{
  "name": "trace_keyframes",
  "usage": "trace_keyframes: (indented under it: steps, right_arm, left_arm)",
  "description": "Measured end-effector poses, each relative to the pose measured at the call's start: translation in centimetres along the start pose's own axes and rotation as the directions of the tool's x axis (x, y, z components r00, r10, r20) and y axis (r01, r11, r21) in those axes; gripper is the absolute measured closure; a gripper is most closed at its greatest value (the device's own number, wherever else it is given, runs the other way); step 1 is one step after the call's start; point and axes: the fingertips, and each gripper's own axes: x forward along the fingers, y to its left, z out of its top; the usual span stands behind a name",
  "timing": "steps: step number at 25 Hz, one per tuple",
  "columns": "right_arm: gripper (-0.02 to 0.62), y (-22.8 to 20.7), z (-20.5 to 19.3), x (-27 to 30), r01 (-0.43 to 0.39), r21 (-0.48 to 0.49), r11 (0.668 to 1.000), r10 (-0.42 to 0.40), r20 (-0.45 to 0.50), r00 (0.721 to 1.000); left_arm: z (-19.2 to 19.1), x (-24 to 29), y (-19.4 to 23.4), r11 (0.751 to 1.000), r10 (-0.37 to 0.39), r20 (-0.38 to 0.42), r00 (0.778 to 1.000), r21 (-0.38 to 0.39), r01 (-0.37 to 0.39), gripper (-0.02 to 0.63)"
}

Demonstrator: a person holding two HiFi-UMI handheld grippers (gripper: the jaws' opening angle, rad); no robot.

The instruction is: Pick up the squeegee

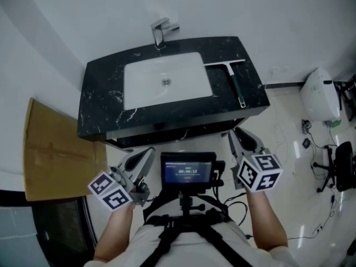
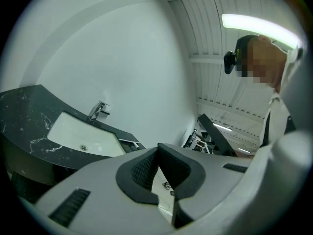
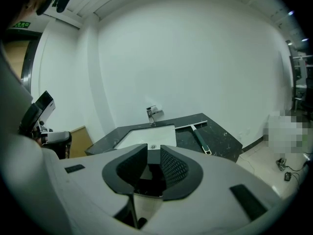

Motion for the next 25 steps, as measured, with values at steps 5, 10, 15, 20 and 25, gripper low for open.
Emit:
trace_keyframes:
  steps: [5,10,15,20,25]
  right_arm:
    - [0.509,1.0,0.7,1.6,0.037,0.009,0.999,-0.037,0.007,0.999]
    - [0.509,2.2,1.4,3.3,0.085,0.022,0.996,-0.085,0.026,0.996]
    - [0.509,2.9,1.8,4.4,0.124,0.016,0.992,-0.124,0.029,0.992]
    - [0.509,1.9,2.6,4.7,0.144,-0.001,0.990,-0.143,0.027,0.989]
    - [0.503,1.1,4.1,6.1,0.112,-0.039,0.993,-0.110,0.031,0.993]
  left_arm:
    - [1.4,-0.1,2.5,1.000,-0.029,-0.016,0.999,-0.006,0.029,0.609]
    - [3.0,-0.7,5.1,0.998,-0.063,-0.031,0.998,-0.012,0.063,0.609]
    - [4.1,-0.5,7.3,0.996,-0.093,-0.045,0.995,-0.014,0.092,0.609]
    - [4.5,0.3,7.5,0.995,-0.104,-0.045,0.994,-0.013,0.103,0.609]
    - [5.3,1.5,7.8,0.997,-0.079,-0.008,0.997,-0.005,0.079,0.609]
